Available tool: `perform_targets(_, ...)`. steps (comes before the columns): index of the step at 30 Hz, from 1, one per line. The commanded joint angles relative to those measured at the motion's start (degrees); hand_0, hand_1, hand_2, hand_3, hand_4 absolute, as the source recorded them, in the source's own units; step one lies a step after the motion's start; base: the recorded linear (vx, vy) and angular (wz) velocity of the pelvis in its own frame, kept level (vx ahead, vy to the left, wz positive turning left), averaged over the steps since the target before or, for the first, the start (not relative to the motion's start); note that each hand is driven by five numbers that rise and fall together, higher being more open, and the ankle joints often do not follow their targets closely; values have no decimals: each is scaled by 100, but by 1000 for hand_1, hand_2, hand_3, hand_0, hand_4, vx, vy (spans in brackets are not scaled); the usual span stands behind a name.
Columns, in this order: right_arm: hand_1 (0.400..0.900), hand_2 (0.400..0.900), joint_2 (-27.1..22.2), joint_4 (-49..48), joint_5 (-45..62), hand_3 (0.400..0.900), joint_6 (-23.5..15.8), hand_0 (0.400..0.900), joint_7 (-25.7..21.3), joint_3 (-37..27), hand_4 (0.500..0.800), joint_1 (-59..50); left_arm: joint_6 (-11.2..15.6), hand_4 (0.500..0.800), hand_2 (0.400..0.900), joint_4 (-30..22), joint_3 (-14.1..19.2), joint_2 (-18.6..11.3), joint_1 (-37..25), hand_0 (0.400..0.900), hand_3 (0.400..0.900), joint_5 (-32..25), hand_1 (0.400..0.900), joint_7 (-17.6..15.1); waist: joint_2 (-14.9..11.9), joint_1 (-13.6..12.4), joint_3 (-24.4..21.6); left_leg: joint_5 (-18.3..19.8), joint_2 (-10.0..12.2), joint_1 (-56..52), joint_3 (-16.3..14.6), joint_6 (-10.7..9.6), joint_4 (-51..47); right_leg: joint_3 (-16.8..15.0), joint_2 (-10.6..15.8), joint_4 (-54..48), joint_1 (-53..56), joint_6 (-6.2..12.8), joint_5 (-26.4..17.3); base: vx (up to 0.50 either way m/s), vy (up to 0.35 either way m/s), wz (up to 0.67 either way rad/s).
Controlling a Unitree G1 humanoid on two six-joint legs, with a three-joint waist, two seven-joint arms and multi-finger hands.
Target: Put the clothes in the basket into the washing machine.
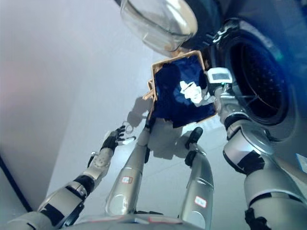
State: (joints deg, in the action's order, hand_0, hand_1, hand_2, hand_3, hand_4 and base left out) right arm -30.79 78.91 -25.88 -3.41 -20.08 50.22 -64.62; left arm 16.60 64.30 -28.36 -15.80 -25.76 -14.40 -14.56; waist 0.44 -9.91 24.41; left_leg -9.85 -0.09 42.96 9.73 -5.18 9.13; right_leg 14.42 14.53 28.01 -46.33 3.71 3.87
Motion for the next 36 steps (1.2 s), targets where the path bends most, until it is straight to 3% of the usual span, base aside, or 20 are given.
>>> perform_targets(1, 900, 900, -529, 93, 67, 900, 59, 900, -314, 183, 800, -174, 300, 800, 900, -194, 107, -251, 149, 900, 900, -174, 900, -290, 69, -92, -128, 1020, -107, 464, -219, 26, 933, -261, 136, -84, -142, 202, -195, -29, 78, 4)
perform_targets(8, 900, 900, -869, 331, 229, 900, 96, 900, -279, 195, 800, -349, 302, 800, 900, -755, 114, -296, 171, 900, 900, -306, 900, -350, 280, -109, -207, 1415, -278, 1707, -300, 45, 2197, -581, 154, 1140, -1238, 89, 232, -19, 63, 8)
perform_targets(14, 900, 900, -960, 385, 216, 900, 91, 900, -249, 265, 800, -192, 331, 800, 900, -1155, 287, -359, 338, 900, 900, -298, 900, -428, 371, -60, -286, 2038, -406, 2712, -423, 117, 3656, -908, 111, 2402, -2301, -50, 776, -27, 38, -4)
perform_targets(18, 900, 900, -917, 338, 273, 900, 55, 900, -299, 203, 800, 102, 355, 800, 900, -1246, 451, -434, 453, 900, 900, -281, 900, -515, 388, 13, -327, 2363, -442, 3278, -594, 142, 4447, -1041, 80, 3049, -2894, -95, 1023, -27, 50, -10)
perform_targets(25, 900, 900, -507, -69, 363, 900, -90, 900, -579, 159, 800, 653, 485, 800, 900, -1078, 525, -479, 658, 900, 900, -315, 900, -716, 222, 169, -400, 2484, -430, 3441, -600, 170, 4689, -1089, 7, 3169, -3082, -128, 1092, 9, -5, -10)
perform_targets(26, 400, 400, -495, -79, 407, 400, -95, 400, -617, 152, 500, 645, 486, 800, 900, -994, 521, -473, 672, 900, 900, -323, 900, -737, 199, 188, -430, 2471, -437, 3414, -584, 167, 4637, -1086, -4, 3138, -3066, -125, 1091, 0, 0, 0)
perform_targets(34, 400, 400, -366, -66, 564, 400, -117, 400, -736, 20, 500, 640, 461, 800, 900, -517, 455, -344, 709, 900, 900, -376, 900, -731, 123, 267, -555, 2282, -378, 2961, -515, 189, 4062, -1038, -46, 2642, -2633, -120, 937, 11, -19, -7)
perform_targets(36, 400, 400, -347, -169, 703, 400, -151, 400, -753, -109, 500, 684, 461, 800, 900, -265, 451, -293, 661, 900, 900, -407, 900, -733, 101, 303, -558, 2060, -313, 2491, -483, 187, 3461, -993, -54, 2118, -2126, -110, 765, 41, -19, -7)
